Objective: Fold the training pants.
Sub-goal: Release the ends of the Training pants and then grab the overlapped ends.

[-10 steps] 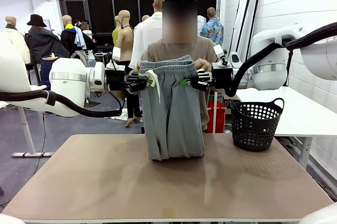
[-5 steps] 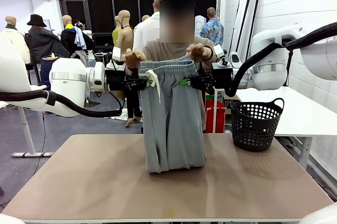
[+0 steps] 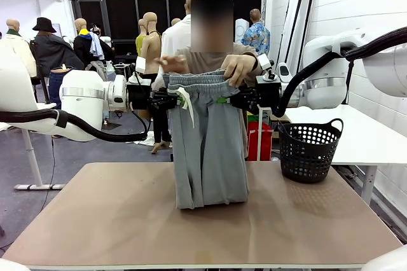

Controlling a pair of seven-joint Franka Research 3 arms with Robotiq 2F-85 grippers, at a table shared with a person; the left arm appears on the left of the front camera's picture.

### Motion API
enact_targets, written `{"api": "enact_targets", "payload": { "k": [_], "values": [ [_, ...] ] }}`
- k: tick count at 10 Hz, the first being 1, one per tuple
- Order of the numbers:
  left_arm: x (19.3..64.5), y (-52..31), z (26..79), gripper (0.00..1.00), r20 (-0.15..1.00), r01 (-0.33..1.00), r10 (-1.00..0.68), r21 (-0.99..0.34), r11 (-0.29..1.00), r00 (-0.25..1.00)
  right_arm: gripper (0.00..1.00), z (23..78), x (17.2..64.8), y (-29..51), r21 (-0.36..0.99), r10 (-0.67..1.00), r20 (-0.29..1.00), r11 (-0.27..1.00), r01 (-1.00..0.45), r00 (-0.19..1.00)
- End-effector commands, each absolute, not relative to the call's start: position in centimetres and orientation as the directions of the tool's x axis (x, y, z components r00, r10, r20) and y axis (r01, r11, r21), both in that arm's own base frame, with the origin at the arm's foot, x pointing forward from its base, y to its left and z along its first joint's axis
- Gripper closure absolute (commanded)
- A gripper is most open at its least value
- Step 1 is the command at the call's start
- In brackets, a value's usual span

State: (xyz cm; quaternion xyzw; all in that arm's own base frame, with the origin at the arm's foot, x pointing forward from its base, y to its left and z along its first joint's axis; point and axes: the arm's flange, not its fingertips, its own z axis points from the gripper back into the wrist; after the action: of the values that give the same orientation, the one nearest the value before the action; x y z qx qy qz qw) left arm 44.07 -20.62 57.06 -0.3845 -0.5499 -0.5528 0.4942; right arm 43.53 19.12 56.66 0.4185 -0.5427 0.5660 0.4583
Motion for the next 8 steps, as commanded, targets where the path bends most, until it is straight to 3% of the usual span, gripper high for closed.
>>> {"api": "enact_targets", "payload": {
  "k": [1, 8],
  "values": [
    [43.88, -20.67, 57.14, 1.00, 0.971, 0.970, -0.110, 0.223, 0.099, -0.212, 1.00, 56.91, 43.50, 19.17, -0.233, 0.059, 0.971, 0.009, -0.972, -0.232],
    [43.88, -20.67, 57.14, 1.00, 0.971, 0.970, -0.110, 0.223, 0.099, -0.212, 1.00, 56.91, 43.50, 19.17, -0.233, 0.059, 0.971, 0.009, -0.972, -0.232]
  ]
}}
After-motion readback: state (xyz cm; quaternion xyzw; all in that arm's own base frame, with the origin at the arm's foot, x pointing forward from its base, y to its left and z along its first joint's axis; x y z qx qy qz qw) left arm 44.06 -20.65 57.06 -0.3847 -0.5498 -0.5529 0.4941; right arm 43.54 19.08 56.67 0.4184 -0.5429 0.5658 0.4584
